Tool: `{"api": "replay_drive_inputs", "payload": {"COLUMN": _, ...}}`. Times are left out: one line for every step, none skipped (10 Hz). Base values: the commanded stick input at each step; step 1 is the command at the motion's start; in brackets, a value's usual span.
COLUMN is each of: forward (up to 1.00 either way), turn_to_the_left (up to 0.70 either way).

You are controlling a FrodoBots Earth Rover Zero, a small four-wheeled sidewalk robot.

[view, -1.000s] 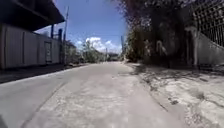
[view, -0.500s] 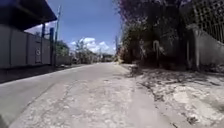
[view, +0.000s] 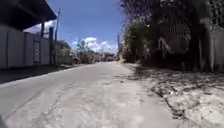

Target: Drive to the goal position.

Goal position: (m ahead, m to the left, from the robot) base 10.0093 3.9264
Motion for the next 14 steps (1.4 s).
{"api": "replay_drive_inputs", "payload": {"forward": 0.85, "turn_to_the_left": 0.01}}
{"api": "replay_drive_inputs", "payload": {"forward": 0.85, "turn_to_the_left": 0.0}}
{"api": "replay_drive_inputs", "payload": {"forward": 0.85, "turn_to_the_left": 0.0}}
{"api": "replay_drive_inputs", "payload": {"forward": 0.85, "turn_to_the_left": 0.0}}
{"api": "replay_drive_inputs", "payload": {"forward": 0.85, "turn_to_the_left": 0.02}}
{"api": "replay_drive_inputs", "payload": {"forward": 0.85, "turn_to_the_left": 0.02}}
{"api": "replay_drive_inputs", "payload": {"forward": 0.85, "turn_to_the_left": 0.05}}
{"api": "replay_drive_inputs", "payload": {"forward": 0.85, "turn_to_the_left": 0.14}}
{"api": "replay_drive_inputs", "payload": {"forward": 0.85, "turn_to_the_left": 0.03}}
{"api": "replay_drive_inputs", "payload": {"forward": 0.85, "turn_to_the_left": 0.02}}
{"api": "replay_drive_inputs", "payload": {"forward": 0.85, "turn_to_the_left": -0.01}}
{"api": "replay_drive_inputs", "payload": {"forward": 0.85, "turn_to_the_left": -0.02}}
{"api": "replay_drive_inputs", "payload": {"forward": 0.85, "turn_to_the_left": -0.28}}
{"api": "replay_drive_inputs", "payload": {"forward": 0.85, "turn_to_the_left": -0.34}}
